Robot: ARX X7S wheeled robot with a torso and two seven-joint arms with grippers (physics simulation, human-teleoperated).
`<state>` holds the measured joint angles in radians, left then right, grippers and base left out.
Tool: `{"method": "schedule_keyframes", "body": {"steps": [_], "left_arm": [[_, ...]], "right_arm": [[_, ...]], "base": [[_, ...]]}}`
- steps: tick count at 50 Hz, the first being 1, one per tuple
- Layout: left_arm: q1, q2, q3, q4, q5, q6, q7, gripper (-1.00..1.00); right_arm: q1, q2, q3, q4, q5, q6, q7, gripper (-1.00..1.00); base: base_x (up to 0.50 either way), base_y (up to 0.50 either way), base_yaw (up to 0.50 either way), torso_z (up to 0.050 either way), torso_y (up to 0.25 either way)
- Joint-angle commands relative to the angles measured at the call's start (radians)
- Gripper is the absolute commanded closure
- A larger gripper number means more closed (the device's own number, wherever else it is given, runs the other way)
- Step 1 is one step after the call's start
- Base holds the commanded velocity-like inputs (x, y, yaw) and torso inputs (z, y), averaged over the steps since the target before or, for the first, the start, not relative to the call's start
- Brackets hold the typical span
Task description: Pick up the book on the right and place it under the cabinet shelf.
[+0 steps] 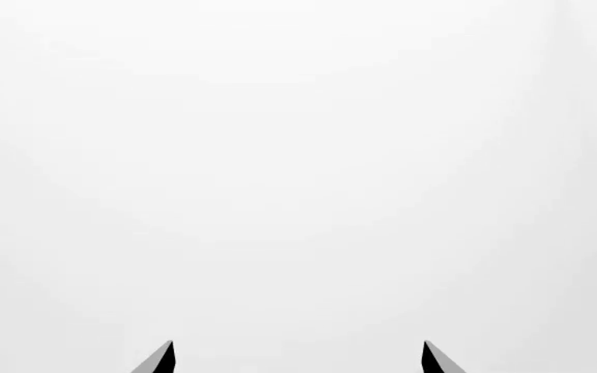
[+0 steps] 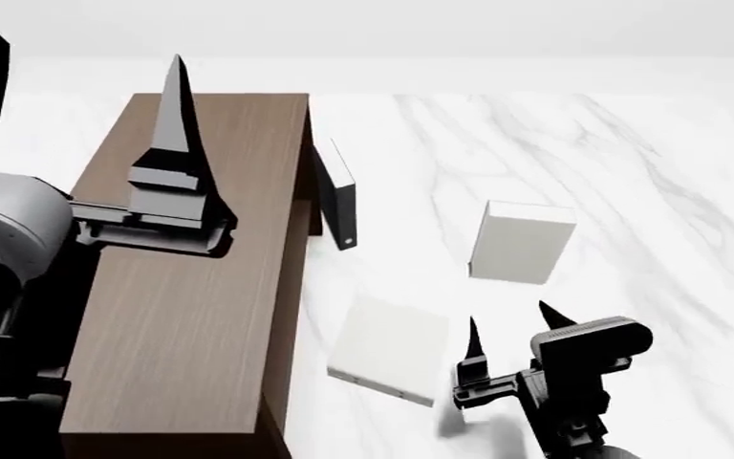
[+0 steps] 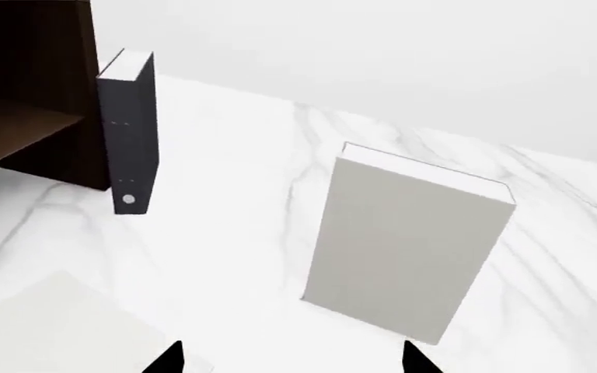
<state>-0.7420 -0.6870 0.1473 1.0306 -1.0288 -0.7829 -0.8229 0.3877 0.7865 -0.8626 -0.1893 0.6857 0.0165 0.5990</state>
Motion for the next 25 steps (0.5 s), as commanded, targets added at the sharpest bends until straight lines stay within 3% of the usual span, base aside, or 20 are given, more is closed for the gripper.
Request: {"method": "schedule_keyframes", "body": {"steps": [1, 8, 25], "left_arm": [[-0.022, -0.03, 0.01, -0.001, -0.034, 0.018, -0.028, -1.0], [-0.071, -0.051, 0.01, 0.005, -0.094, 0.017, -0.07, -1.0], [-0.167, -0.108, 0.054, 0.012, -0.192, 0.063, -0.148, -1.0]], "right_arm": [[0.019, -0.053, -0.021, 0.12, -0.053, -0.001, -0.025, -1.0], [0.013, -0.066, -0.016, 0.178, -0.056, -0.021, -0.038, -1.0], [-0.004, -0.1, -0.014, 0.289, -0.051, -0.062, -0.081, -1.0]], "base": [[0.0, 0.0, 0.0, -0.001, -0.109], [0.0, 0.0, 0.0, -0.001, -0.109], [0.0, 0.0, 0.0, 0.0, -0.001]]}}
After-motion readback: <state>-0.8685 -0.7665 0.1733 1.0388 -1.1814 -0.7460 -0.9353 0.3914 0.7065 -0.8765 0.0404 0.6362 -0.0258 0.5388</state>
